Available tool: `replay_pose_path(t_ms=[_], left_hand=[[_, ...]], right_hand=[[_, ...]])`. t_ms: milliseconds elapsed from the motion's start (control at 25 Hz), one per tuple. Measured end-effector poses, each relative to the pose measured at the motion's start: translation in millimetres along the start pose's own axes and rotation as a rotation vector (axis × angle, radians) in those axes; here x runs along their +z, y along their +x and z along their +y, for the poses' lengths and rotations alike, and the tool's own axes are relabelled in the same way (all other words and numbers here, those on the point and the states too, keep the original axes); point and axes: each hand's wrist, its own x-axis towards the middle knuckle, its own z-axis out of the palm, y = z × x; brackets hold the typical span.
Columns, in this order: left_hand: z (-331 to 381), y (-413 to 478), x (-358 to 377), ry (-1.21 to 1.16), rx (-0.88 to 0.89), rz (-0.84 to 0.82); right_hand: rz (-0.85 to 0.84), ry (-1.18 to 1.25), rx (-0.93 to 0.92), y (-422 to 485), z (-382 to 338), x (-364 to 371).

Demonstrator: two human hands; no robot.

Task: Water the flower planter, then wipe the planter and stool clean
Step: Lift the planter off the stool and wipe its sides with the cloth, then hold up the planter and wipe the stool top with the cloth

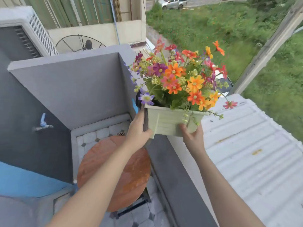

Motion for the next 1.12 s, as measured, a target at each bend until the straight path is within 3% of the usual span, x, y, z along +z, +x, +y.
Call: replay_pose_path(t_ms=[280, 440, 600, 680, 840, 920, 1040, 1120], left_hand=[[-19.9, 10.3, 25.6, -0.010, -0.067, 0.033], [-28.5, 8.1, 32.9, -0.029, -0.075, 0.057], [-29.7, 2.8, 27.7, -0.100, -0.050, -0.016], [-31.3, -4.3, 20.9, -0.235, -0.126, -0.019], [-54.5, -31.6, -2.8, -0.847, -0.493, 0.202], [-71.8, -47.0, -21.3, -0.940, -0.597, 0.227], [-97.5, -60.9, -48.7, -0.619, -0.600, 0.167], [-114.5, -71.9, -59.3, -0.048, -0.523, 0.018]], right_hand=[[0.067, -0.051, 0.013, 8.6, 41.3, -1.3], [0.033, -0.084, 0.151, 1.1, 43.0, 2.4], [0.112, -0.116, 0.094, -3.1, 41.4, 8.5], [0.128, -0.132, 0.104, -3.2, 45.1, 9.7], [0.202, -0.100, 0.044, -5.6, 53.5, 11.4], [0.210, -0.066, 0.073, -5.9, 52.2, 12.7], [0.223, -0.098, 0.080, -6.7, 51.2, 13.7], [0.240, -0.116, 0.066, -7.6, 48.1, 14.9]])
